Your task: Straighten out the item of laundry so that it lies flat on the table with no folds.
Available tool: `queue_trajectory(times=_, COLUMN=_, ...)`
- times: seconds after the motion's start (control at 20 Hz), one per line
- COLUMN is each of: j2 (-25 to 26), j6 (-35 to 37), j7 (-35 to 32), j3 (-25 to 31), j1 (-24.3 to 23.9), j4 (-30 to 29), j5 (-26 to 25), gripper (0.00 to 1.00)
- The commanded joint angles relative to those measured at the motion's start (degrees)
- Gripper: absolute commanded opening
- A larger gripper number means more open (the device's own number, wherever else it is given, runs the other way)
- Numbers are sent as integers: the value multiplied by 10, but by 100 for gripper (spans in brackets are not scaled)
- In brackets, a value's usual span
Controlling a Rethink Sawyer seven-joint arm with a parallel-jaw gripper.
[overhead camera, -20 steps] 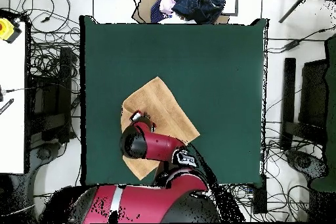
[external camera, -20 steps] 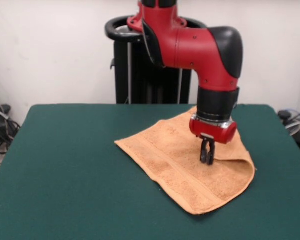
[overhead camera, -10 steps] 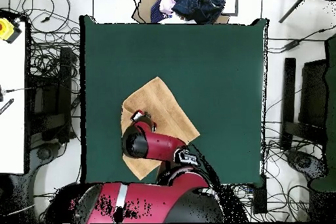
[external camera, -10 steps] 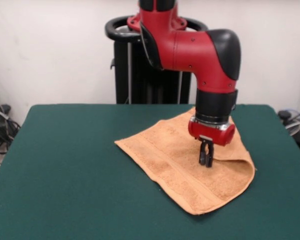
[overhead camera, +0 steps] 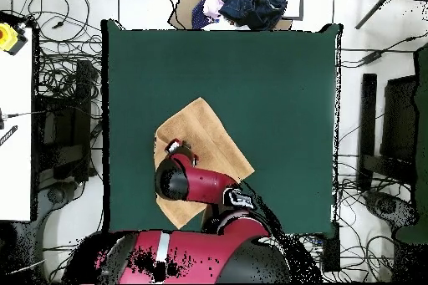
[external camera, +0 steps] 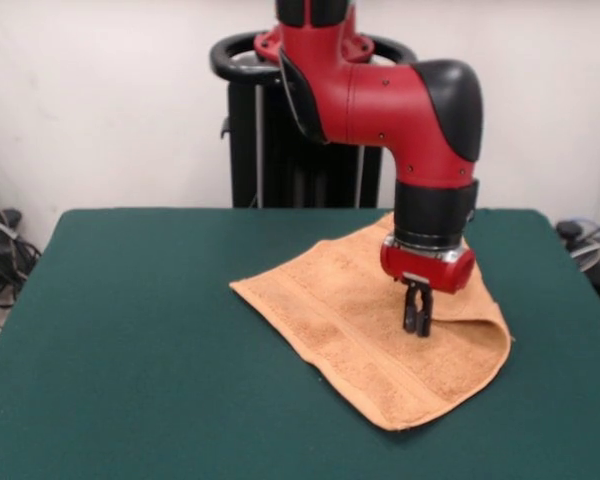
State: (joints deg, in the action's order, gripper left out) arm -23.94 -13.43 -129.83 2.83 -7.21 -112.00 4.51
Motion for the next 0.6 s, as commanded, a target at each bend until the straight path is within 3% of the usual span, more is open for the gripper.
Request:
queue_trajectory(times=0.05, j2=12, j6=17, j7=-107, j3=80, j1=11, j4=18, j5=28, gripper=0)
queue_trajectory(times=0.6, j2=22, j6=12, j7=-137, j3=102, j1=30, j4=18, j5=62, gripper=0)
